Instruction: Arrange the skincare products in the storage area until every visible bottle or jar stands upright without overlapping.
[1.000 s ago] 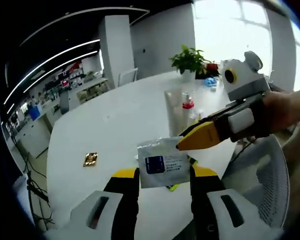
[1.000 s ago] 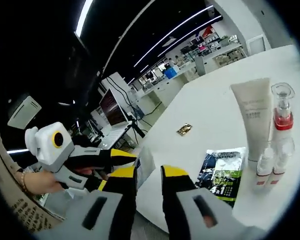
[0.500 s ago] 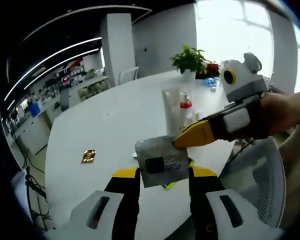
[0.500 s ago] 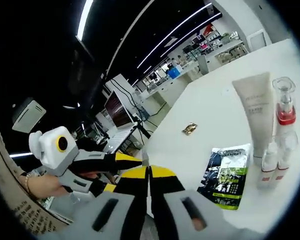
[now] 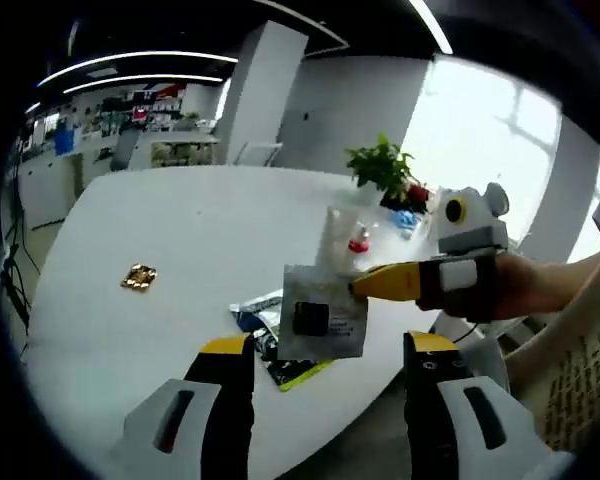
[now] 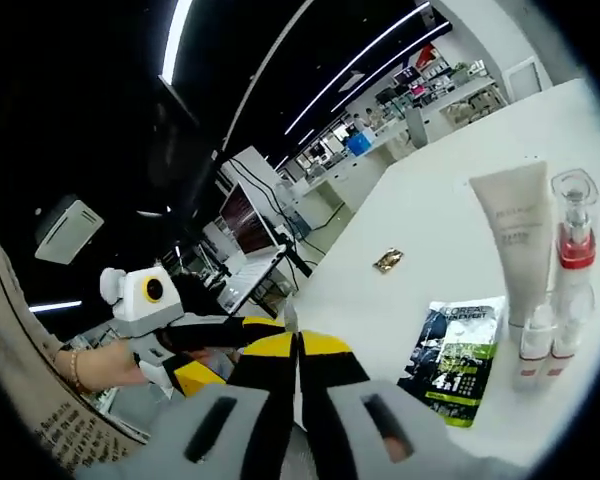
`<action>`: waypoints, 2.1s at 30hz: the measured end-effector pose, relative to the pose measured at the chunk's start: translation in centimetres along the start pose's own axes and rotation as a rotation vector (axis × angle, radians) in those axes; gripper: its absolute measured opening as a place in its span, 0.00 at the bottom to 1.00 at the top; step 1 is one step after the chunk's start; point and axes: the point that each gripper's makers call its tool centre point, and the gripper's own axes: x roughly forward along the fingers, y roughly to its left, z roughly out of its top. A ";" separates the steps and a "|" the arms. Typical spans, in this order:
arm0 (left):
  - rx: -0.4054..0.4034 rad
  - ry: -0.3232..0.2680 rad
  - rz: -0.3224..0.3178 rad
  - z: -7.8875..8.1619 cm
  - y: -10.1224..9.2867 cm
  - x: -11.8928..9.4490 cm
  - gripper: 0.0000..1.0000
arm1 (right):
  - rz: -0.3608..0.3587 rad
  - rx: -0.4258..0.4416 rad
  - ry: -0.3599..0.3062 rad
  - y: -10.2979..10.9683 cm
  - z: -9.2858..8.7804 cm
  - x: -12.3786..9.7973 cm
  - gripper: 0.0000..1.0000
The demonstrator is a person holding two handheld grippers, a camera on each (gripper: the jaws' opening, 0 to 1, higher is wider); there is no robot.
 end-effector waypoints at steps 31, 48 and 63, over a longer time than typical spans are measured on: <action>-0.423 0.059 0.030 -3.9 5.1 -1.4 0.00 | -0.142 -0.214 0.158 -1.0 -3.2 5.2 0.01; -0.546 0.161 0.170 -8.8 9.7 1.4 0.00 | -0.288 -0.572 0.429 -7.1 -8.2 9.5 0.01; -0.590 0.233 0.190 -10.9 11.9 4.4 0.00 | -0.333 -0.633 0.541 -11.1 -10.0 10.4 0.01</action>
